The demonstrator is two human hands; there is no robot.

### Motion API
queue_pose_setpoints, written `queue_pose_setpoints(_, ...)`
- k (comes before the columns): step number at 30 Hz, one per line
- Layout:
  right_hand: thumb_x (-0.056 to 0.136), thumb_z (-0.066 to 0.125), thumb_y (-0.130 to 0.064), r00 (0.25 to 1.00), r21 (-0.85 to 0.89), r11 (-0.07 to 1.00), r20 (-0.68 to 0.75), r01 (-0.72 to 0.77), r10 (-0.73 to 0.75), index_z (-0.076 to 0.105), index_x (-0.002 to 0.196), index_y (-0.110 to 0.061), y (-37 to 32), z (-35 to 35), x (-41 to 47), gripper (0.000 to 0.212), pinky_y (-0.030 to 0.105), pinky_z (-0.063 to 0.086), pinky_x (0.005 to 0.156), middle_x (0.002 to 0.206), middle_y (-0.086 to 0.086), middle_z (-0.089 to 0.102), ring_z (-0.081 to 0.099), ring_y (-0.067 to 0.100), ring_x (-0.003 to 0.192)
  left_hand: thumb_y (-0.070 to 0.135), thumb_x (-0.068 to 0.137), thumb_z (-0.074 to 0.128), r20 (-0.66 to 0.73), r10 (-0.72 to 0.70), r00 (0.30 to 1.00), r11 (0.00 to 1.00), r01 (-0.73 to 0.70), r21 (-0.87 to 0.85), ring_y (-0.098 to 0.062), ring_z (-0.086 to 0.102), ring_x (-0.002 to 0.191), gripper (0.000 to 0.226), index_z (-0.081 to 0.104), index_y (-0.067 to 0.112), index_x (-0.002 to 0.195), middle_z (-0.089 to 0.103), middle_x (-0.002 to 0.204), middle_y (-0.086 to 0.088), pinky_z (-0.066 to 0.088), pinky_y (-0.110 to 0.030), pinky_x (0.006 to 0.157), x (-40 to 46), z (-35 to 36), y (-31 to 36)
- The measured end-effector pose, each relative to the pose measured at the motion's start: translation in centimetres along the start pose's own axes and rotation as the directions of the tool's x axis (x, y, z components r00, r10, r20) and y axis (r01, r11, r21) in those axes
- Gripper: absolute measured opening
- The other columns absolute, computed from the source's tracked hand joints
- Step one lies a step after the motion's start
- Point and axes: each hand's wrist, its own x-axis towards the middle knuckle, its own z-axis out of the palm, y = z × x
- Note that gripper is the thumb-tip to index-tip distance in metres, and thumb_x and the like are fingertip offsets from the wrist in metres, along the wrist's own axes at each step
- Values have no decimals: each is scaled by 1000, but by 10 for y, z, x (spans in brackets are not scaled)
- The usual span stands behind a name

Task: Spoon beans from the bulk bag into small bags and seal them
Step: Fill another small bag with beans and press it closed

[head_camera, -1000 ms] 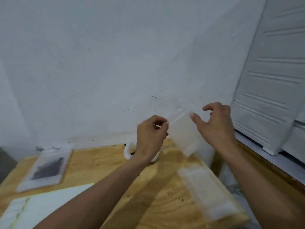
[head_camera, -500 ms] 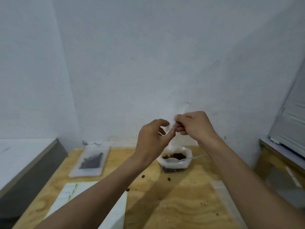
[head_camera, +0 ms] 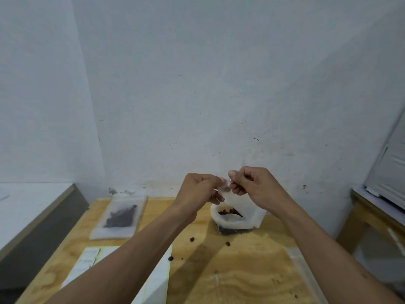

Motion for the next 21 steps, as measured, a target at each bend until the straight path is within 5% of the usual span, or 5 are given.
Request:
queue_pose_setpoints(9, 90, 57, -20, 998, -83, 995, -48, -47, 43, 51, 68, 1, -9, 27, 1, 31, 57, 58, 84, 76, 14, 76, 78, 18, 72, 12, 92, 58, -370, 225, 901, 973, -191, 127, -30, 68, 55, 34, 68, -9, 67, 67, 58, -21, 58, -39, 58, -5, 14, -10)
queue_pose_setpoints(14, 88, 60, -19, 975, 123, 980, -137, -159, 176, 59, 71, 0, -18, 24, 4, 25, 48, 63, 81, 74, 16, 76, 78, 27, 67, 25, 97, 58, -172, 629, 758, 729, -499, 470, -15, 53, 48, 35, 73, 7, 71, 60, 54, 0, 46, -35, 49, -6, 14, -30)
queue_pose_setpoints(17, 88, 60, -12, 976, 144, 975, -118, -167, 185, 69, 79, 1, -19, 20, 5, 18, 45, 64, 76, 69, 13, 75, 77, 29, 69, 39, 97, 57, -75, 711, 700, 607, -556, 568, -8, 64, 66, 32, 82, 21, 88, 71, 77, 9, 53, -36, 58, -8, 10, -32)
queue_pose_setpoints(19, 87, 54, -4, 984, -2, 991, -121, -135, 134, 67, 62, -10, -16, 15, 5, 28, 42, 63, 70, 61, 10, 71, 73, 26, 65, 52, 94, 60, 24, 655, 755, 630, -564, 533, -4, 65, 99, 36, 77, 27, 115, 68, 111, 11, 56, -35, 83, -7, 0, -31)
queue_pose_setpoints(21, 87, 51, 2, 991, -55, 993, -90, -102, 97, 62, 54, -12, -15, 9, 3, 38, 29, 54, 55, 52, 5, 60, 60, 20, 54, 67, 81, 69, 220, 498, 839, 618, -521, 589, -9, 36, 144, 84, 43, 30, 152, 38, 155, 10, 33, -30, 118, -5, -12, -25)
